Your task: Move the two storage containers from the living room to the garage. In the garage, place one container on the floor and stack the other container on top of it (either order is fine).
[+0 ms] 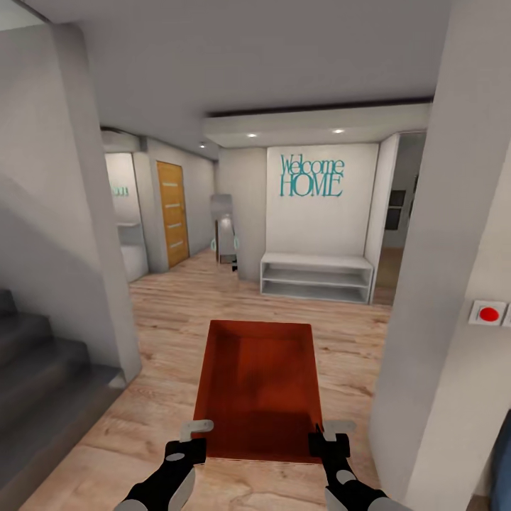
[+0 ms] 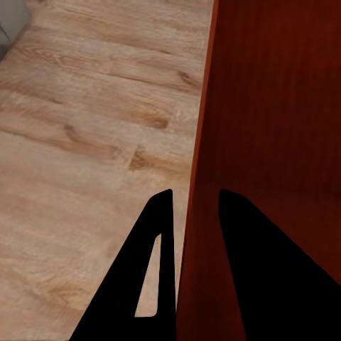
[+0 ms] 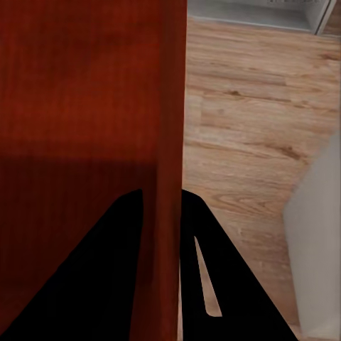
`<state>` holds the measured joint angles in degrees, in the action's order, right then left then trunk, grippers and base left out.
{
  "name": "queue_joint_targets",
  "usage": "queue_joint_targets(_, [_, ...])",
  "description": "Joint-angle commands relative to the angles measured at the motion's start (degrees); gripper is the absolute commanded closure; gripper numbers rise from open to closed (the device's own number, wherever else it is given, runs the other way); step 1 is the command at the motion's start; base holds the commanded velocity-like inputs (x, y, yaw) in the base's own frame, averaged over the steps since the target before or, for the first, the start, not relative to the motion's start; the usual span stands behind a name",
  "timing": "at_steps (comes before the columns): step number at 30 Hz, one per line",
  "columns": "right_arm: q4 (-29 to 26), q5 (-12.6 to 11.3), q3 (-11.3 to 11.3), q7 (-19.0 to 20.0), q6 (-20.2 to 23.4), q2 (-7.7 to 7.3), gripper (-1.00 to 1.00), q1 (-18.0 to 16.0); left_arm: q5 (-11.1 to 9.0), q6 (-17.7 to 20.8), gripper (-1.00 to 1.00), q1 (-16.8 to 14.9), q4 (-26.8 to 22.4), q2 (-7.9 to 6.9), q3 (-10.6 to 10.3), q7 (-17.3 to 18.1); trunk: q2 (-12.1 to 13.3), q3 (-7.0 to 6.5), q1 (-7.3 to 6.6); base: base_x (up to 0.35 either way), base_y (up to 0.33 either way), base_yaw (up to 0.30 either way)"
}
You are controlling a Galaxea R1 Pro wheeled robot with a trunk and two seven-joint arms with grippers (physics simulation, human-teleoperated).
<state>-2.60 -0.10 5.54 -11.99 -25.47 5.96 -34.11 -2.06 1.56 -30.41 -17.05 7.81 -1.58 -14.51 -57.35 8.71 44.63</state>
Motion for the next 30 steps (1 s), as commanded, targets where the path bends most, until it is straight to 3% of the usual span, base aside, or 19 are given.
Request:
queue_joint_targets(1, [-2.5,0.4,0.2,-0.3,-0.4,0.01,1.0,-0.1,-1.5,0.2,1.0,0.0,0.2,0.01,-0.9,-0.3,-0.1,0.09,0.04,0.322,0.0,0.0])
queue_joint_targets(30, [-2.5,0.5,0.2,-0.3,-0.4,0.01,1.0,-0.1,-1.5,0.2,1.0,0.0,0.2,0.0,-0.9,-0.3,-0.1,0.09,0.04,0.322,0.0,0.0])
